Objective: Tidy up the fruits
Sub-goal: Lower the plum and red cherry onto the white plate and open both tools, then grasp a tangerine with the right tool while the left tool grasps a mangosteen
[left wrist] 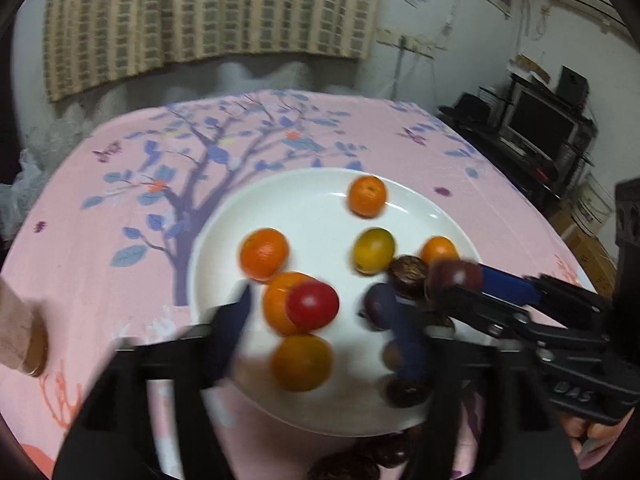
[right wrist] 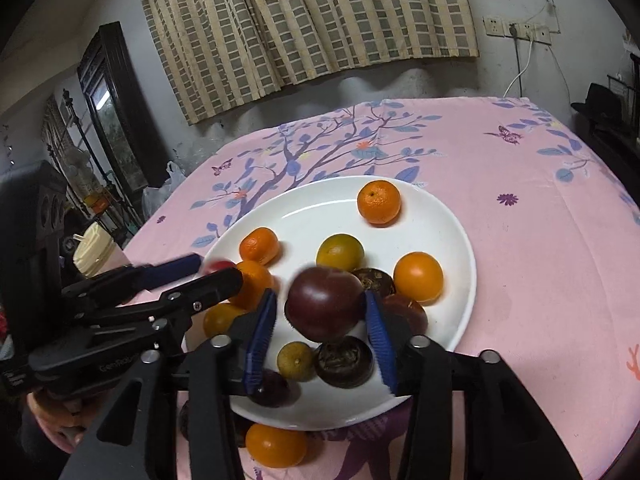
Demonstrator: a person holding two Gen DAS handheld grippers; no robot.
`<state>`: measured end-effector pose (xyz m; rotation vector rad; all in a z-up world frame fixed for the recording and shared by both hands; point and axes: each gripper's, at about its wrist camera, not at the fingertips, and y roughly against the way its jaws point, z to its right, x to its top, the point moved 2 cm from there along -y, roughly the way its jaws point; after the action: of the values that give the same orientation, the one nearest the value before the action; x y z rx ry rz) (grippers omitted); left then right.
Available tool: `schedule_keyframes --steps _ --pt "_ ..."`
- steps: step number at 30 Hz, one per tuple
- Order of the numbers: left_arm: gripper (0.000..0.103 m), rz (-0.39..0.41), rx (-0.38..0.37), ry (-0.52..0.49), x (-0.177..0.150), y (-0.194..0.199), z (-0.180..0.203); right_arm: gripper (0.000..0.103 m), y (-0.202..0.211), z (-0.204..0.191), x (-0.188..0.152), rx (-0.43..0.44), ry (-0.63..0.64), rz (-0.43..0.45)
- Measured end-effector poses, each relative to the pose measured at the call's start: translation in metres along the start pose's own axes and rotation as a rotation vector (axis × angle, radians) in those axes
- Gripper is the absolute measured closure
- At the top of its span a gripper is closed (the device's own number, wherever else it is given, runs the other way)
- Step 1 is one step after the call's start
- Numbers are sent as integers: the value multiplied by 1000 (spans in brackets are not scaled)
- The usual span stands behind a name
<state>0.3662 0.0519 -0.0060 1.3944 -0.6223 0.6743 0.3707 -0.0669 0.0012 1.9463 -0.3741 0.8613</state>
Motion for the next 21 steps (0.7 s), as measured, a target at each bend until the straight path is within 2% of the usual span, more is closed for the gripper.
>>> schedule_keyframes --steps 1,2,6,9,13,16,21 --pt "11 43 18 4 -1 7 -4 54 7 1 -1 15 -6 12" --pt "10 76 37 4 -2 15 -7 52 13 1 -2 30 -12 21" --pt "6 88 34 37 -10 35 -21 51 28 -3 -14 117 -32 -5" --pt "5 95 73 68 -27 42 -34 51 30 -14 -24 136 -24 -34" --pt "5 41 126 75 -49 40 -47 49 28 -29 -39 102 48 -63" --pt "5 -6 91 131 -59 42 -60 49 27 -33 -45 82 60 -80" --pt "5 10 107 169 -66 50 -70 49 26 -26 -54 77 25 -116"
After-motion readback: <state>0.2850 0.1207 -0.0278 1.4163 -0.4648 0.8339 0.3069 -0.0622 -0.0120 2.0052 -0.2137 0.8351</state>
